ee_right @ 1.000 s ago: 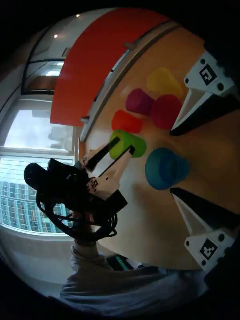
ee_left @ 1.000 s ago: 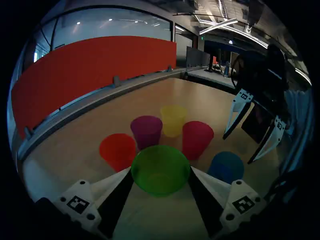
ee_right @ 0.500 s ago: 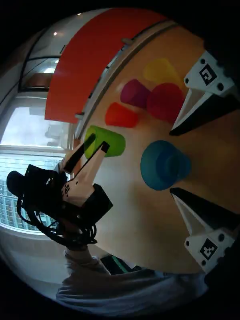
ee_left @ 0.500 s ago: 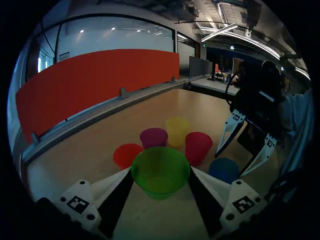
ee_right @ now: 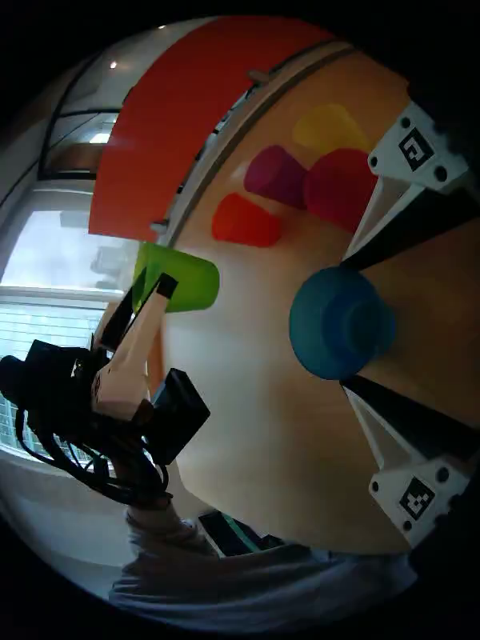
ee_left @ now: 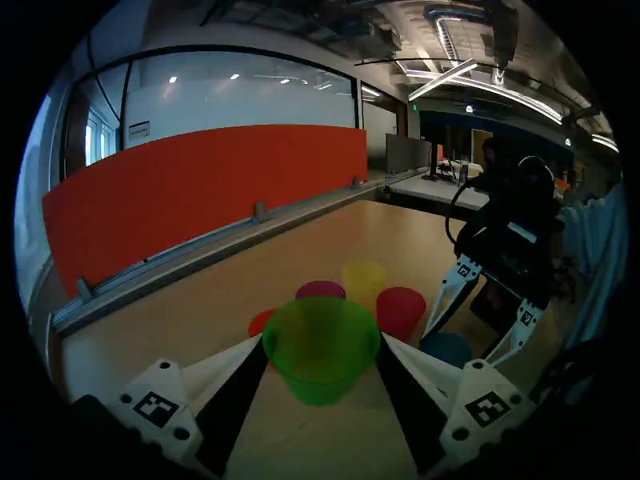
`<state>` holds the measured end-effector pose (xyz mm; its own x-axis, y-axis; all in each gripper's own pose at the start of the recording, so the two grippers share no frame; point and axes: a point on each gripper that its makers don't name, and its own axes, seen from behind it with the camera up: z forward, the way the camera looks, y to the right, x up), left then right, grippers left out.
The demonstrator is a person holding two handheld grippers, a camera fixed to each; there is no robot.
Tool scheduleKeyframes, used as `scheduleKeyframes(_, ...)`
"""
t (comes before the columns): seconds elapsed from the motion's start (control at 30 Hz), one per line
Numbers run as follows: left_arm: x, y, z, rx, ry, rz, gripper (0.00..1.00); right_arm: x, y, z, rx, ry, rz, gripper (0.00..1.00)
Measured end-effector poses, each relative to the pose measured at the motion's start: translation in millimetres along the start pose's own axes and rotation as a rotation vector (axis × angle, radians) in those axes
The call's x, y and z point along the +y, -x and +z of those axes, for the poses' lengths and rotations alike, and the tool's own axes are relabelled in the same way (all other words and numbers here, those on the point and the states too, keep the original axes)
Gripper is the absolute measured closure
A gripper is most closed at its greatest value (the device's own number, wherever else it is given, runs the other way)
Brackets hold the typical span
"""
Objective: Pour water
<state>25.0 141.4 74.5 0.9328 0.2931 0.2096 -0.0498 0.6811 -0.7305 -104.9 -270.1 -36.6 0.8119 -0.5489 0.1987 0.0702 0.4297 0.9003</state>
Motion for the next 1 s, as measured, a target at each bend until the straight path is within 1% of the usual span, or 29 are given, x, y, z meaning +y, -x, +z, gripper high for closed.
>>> scheduleKeyframes(0.27,-8.4,-8,-12.2,0.027,-0.025,-0.001,0.11,-1,0,8.8,-0.006,0.005,-0.010,0.01)
scheduleKeyframes(0.33,-10.2,-9,-14.6,0.032,-0.030,-0.005,0.11,-1,0,10.5,-0.008,0.010,-0.013,0.02)
scheduleKeyframes(0.43,-12.4,-9,-17.8,0.038,-0.035,-0.012,0.11,1,1,12.7,-0.010,0.020,-0.014,0.08)
scheduleKeyframes(0.5,-13.6,-8,-19.5,0.040,-0.037,-0.015,0.11,1,1,13.6,-0.010,0.025,-0.011,0.09)
scheduleKeyframes(0.8,-15.1,-8,-24.7,0.050,-0.046,-0.020,0.11,-3,0,9.8,0.001,0.014,0.013,0.10)
scheduleKeyframes(1.0,-14.4,-10,-27.1,0.059,-0.053,-0.025,0.11,-4,-9,1.4,0.030,0.023,0.021,0.10)
